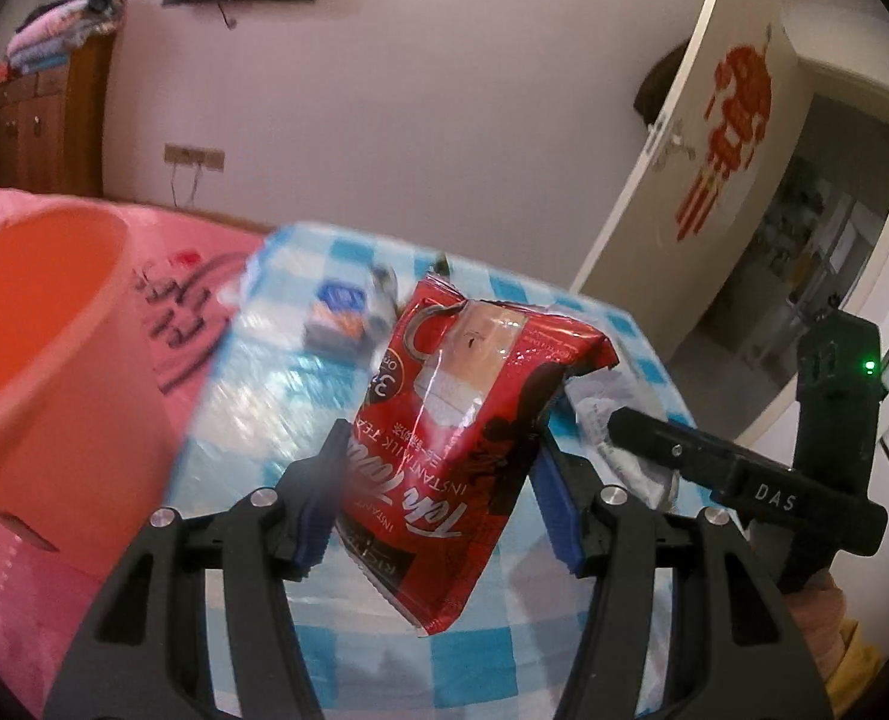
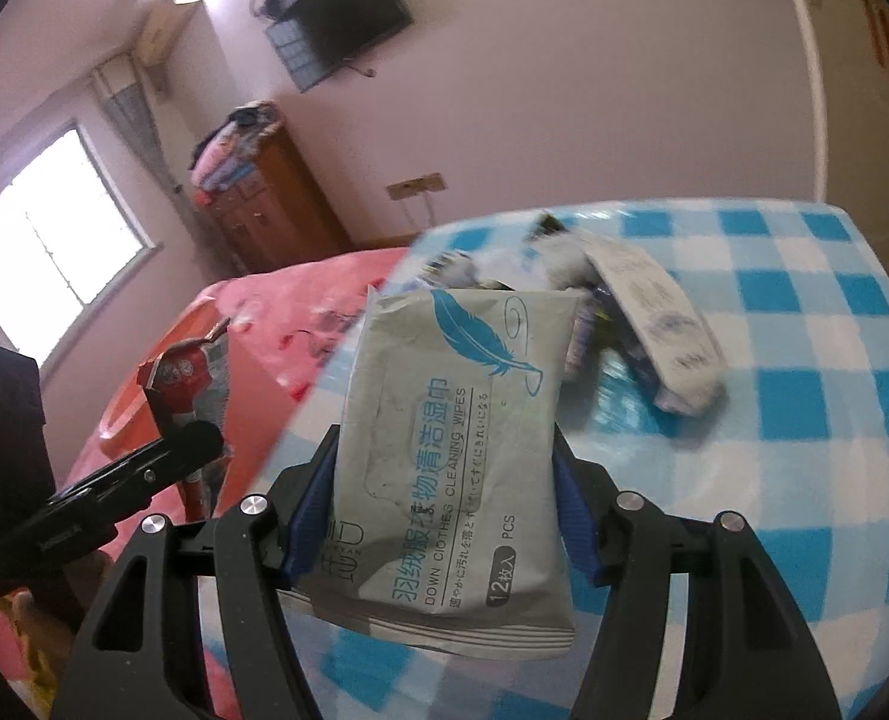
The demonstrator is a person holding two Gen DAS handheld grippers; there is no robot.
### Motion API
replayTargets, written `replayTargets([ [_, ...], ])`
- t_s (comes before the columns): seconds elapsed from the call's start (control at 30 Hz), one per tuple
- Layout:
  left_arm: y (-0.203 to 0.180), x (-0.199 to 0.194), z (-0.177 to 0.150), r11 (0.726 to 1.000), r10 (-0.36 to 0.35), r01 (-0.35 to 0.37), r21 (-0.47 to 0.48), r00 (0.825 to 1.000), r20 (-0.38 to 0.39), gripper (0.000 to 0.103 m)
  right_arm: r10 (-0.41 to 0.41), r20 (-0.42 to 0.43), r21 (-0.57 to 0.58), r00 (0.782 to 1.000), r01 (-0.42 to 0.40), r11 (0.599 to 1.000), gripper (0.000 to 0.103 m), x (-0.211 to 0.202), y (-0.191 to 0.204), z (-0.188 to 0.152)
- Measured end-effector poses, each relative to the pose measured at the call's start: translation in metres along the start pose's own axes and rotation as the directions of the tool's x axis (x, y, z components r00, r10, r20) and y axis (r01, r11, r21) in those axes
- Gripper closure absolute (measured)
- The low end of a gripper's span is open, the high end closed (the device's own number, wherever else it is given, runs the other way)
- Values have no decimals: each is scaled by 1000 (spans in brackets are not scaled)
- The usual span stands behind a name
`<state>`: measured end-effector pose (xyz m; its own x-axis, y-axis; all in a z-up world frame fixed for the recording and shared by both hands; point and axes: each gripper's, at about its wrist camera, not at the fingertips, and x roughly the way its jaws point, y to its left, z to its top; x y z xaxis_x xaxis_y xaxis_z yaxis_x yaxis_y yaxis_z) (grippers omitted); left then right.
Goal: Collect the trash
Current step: 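Drop the red bag and grey wipe pack into the orange bucket with both tools, then move both tools back toward the remaining trash on the table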
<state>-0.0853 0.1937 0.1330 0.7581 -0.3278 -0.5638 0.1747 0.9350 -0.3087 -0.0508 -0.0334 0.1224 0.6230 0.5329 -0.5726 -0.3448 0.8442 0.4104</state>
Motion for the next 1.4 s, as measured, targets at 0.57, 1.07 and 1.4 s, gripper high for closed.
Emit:
replayTargets([
  [0.57,126,-99,53,940,321,-292,-177,933,164,44,314,-100,-258,944,-329,908,38,69,216,86],
  [1.07,172,-85,34,886,412,-372,-278,905,102,17,317,-138,-119,938,-333,935,15,120,212,76],
  [1.4,146,-86,31,899,405,-370,-234,906,126,14,235,-50,-111,971,-239,965,9,79,166,59],
])
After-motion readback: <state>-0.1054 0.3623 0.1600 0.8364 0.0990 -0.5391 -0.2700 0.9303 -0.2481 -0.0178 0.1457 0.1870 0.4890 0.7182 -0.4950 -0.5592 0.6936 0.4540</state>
